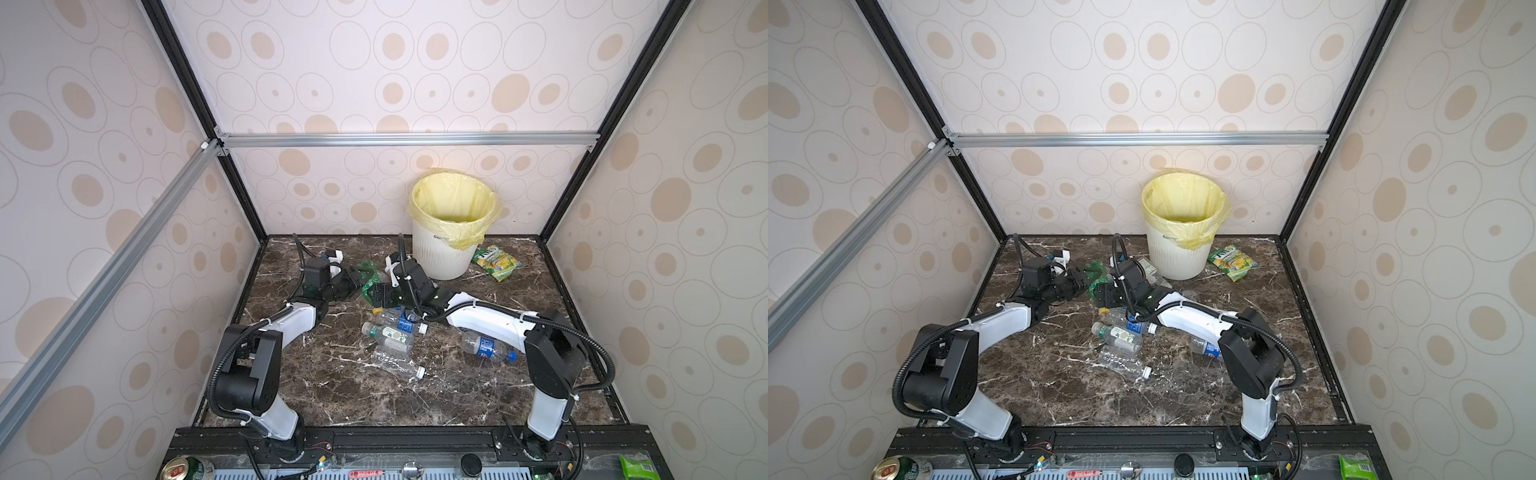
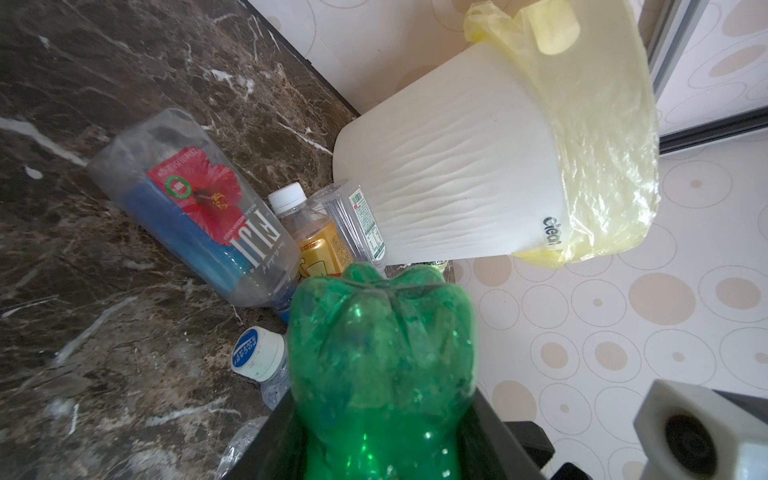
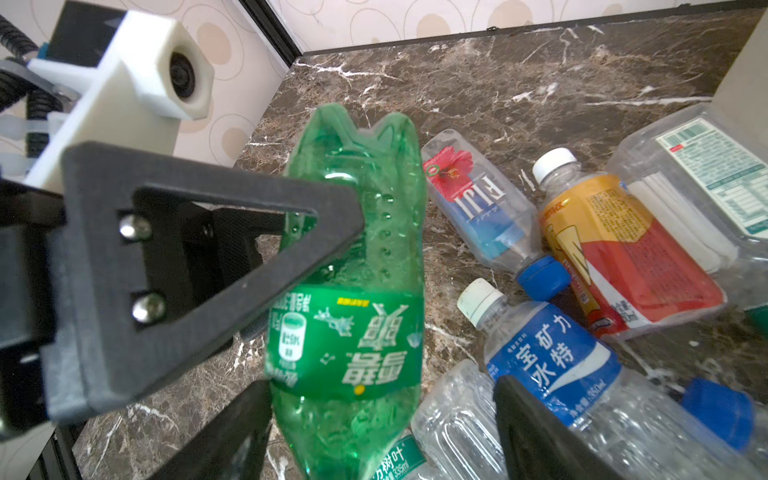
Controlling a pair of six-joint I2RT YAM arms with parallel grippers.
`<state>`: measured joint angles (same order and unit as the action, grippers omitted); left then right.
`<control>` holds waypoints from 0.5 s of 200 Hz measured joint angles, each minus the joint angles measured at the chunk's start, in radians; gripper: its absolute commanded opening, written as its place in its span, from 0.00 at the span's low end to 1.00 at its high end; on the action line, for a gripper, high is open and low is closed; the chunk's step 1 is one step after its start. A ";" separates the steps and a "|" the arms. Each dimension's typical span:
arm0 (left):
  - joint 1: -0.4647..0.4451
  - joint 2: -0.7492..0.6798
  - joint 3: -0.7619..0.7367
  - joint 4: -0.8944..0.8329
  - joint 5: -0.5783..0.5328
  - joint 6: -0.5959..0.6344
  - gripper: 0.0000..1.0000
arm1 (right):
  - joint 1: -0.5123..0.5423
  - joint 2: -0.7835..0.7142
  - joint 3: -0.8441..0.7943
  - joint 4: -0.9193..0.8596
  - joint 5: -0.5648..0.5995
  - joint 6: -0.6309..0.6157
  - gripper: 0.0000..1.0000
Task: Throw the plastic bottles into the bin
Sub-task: 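Close the right gripper on the green bottle, open the left gripper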
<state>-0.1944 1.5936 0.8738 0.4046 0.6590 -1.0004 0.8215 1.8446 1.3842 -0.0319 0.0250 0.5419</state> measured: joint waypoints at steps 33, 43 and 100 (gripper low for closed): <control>-0.005 0.000 0.000 0.033 0.019 -0.011 0.52 | 0.000 0.026 0.034 0.005 -0.014 -0.001 0.77; -0.007 0.000 0.000 0.036 0.021 -0.013 0.52 | 0.000 0.034 0.041 0.008 -0.018 0.000 0.75; -0.010 0.002 0.000 0.046 0.027 -0.016 0.55 | 0.000 0.050 0.058 0.008 -0.029 -0.002 0.59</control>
<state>-0.2039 1.5951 0.8738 0.4507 0.6857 -1.0168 0.8215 1.8942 1.4425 -0.0238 -0.0036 0.5400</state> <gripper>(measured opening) 0.541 0.642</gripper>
